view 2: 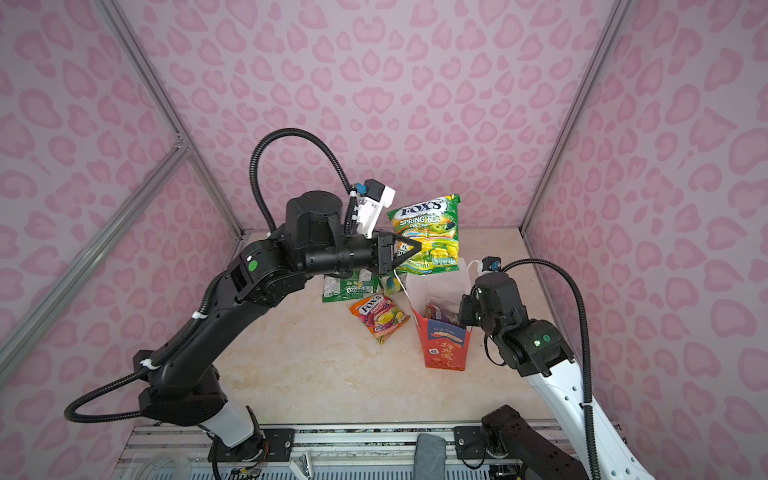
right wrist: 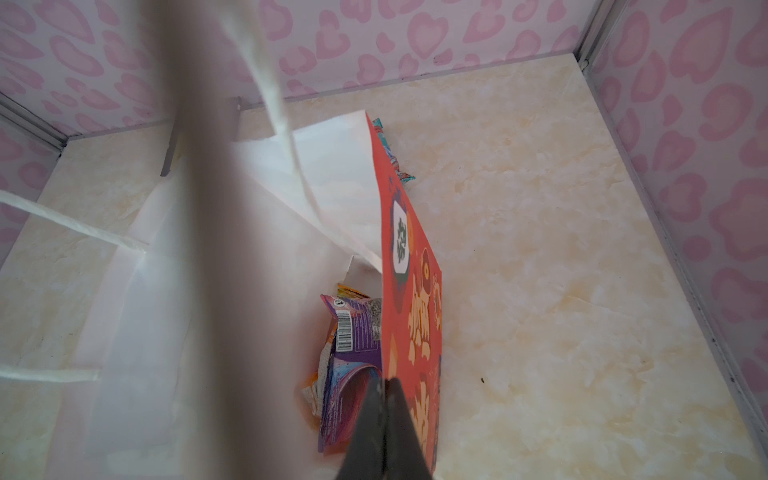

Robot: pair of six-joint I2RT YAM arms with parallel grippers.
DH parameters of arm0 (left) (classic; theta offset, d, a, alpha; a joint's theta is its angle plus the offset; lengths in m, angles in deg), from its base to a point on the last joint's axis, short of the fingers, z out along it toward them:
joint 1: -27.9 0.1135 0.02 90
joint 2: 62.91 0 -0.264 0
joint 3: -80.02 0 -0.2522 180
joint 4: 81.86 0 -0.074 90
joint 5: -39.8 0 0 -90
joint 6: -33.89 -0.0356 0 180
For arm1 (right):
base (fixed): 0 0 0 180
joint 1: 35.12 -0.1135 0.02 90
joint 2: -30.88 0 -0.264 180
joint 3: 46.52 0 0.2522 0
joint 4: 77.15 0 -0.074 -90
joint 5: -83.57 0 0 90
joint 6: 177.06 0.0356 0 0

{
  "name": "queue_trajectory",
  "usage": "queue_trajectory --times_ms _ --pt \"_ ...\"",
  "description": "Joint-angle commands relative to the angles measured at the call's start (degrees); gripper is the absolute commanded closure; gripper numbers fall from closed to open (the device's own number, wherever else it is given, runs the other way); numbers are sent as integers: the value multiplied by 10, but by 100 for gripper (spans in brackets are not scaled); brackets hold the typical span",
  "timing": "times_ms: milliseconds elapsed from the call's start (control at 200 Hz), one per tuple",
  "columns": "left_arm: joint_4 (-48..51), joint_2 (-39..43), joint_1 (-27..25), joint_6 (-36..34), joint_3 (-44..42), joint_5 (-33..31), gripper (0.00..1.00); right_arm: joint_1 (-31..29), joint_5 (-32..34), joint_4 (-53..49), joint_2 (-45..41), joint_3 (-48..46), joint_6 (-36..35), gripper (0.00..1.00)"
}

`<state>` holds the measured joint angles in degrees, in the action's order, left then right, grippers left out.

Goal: Place the snacks into the paper bag
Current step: 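Lift the green packet with the left gripper toward the paper bag, then carry the green packet over the bag opening with the left gripper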

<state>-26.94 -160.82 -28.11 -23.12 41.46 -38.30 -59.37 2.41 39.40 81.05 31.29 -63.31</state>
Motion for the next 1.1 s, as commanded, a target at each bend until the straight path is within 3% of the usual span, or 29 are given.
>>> queue_trajectory --times_ms 0,255,635,1095 --pt "9 -44 -7 -7 28 -20 95 0 0 -4 -5 2 -3 100" --pt "44 -120 -10 0 45 -76 96 0 1 -1 -17 -11 0 100" --pt "65 -126 -42 -6 -25 -145 96 10 -7 10 -17 -22 -1 100" --pt "106 -190 -67 -15 23 -168 96 14 -10 11 -23 -26 -2 100"
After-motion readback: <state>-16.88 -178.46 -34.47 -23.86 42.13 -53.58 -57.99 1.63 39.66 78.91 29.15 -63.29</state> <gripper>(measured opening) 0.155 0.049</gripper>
